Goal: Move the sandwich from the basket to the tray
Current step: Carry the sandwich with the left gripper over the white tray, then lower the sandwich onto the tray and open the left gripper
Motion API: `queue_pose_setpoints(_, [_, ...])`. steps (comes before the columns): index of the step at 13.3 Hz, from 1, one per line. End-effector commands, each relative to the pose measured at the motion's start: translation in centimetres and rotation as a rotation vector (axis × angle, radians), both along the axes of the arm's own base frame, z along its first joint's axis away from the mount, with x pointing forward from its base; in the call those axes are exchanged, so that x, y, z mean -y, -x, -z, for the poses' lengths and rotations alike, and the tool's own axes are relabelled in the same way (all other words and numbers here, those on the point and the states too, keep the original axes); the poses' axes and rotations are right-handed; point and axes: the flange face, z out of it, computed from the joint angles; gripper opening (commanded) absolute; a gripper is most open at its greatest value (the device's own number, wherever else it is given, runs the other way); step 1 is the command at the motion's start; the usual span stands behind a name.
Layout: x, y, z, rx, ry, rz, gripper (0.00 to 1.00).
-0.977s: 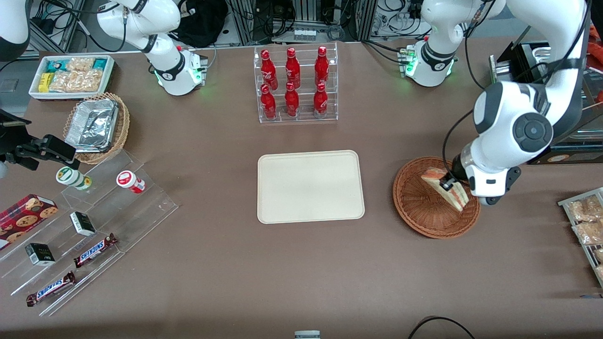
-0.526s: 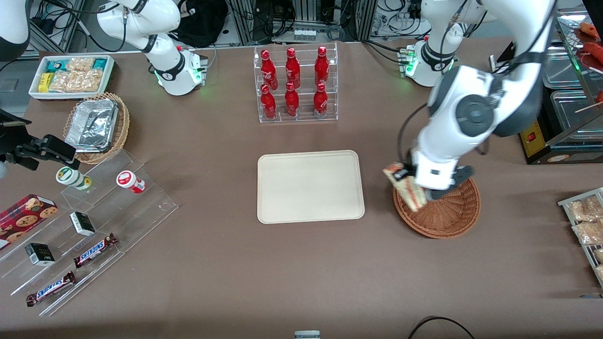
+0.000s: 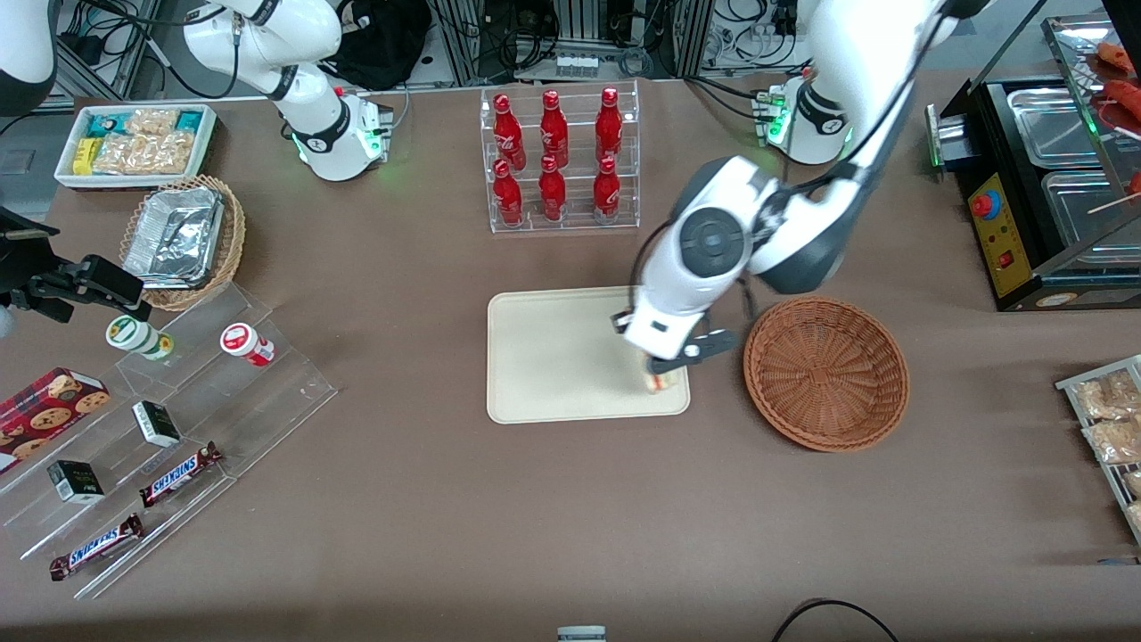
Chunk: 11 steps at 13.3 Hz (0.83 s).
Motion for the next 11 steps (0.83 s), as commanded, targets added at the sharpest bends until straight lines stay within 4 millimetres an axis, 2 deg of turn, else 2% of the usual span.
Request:
queue_pose_setpoints(1, [4.2,1.0,2.7,0.026,0.025,0.062,0.1])
queue_pose_setpoints(2, [5.4,2.1,4.1,0.029,0.002,0.099,0.1])
queue_pose_setpoints(4, [5.6,2.2,6.4,0.04,-0.036,0.131,0.1])
queue_pose_setpoints(10, [8.5,3.8,10.0,0.087,0.005,0.178,0.15])
queue_pose_setpoints(11, [9.3,4.5,10.7,0.086,0.008,0.193,0.15])
